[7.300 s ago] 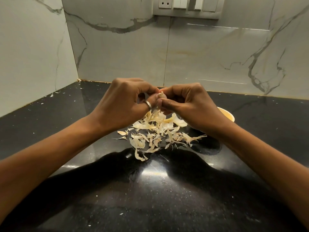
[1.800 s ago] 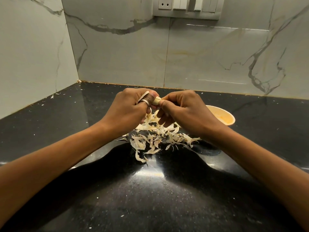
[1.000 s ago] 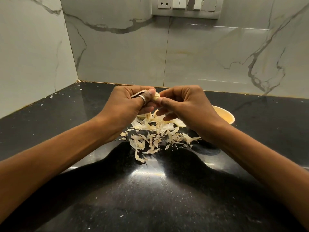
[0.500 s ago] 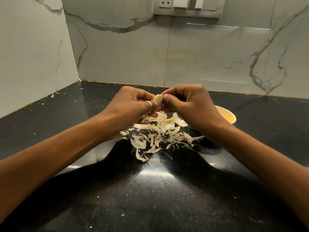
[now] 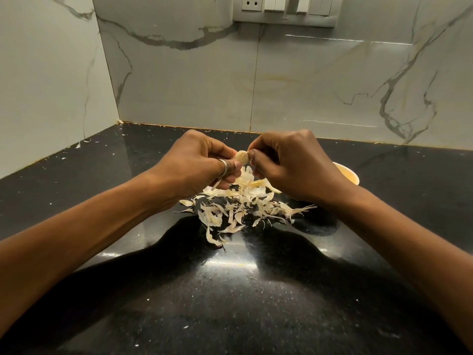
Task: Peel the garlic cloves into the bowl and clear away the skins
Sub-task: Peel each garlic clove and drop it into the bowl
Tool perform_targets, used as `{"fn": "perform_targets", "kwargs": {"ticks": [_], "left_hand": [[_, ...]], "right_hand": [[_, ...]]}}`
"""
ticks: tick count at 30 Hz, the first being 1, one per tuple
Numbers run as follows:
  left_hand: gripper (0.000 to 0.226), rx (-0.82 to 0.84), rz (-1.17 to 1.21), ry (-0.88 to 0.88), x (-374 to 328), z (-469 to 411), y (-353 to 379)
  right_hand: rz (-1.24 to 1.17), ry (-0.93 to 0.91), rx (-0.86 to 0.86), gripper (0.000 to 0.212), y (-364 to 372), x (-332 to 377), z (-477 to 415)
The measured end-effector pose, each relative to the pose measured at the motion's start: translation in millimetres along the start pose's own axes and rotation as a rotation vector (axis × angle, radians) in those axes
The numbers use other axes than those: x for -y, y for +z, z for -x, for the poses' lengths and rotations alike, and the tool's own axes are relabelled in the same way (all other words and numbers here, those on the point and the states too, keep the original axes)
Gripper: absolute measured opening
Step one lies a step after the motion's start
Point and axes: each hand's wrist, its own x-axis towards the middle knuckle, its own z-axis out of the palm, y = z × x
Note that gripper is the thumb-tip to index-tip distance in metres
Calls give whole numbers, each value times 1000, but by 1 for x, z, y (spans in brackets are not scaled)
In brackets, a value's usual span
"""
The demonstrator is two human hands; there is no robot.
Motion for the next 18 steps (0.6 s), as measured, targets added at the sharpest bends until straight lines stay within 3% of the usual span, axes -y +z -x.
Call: {"fn": "perform_targets", "kwargs": {"ticks": [11, 18], "left_hand": [[9, 13, 173, -27, -4, 4, 5], [18, 62, 291, -43, -9, 3, 1]], "right_hand": [[116, -25, -34, 12, 2, 1, -1], [-324, 219, -38, 14, -5, 1, -4]]}}
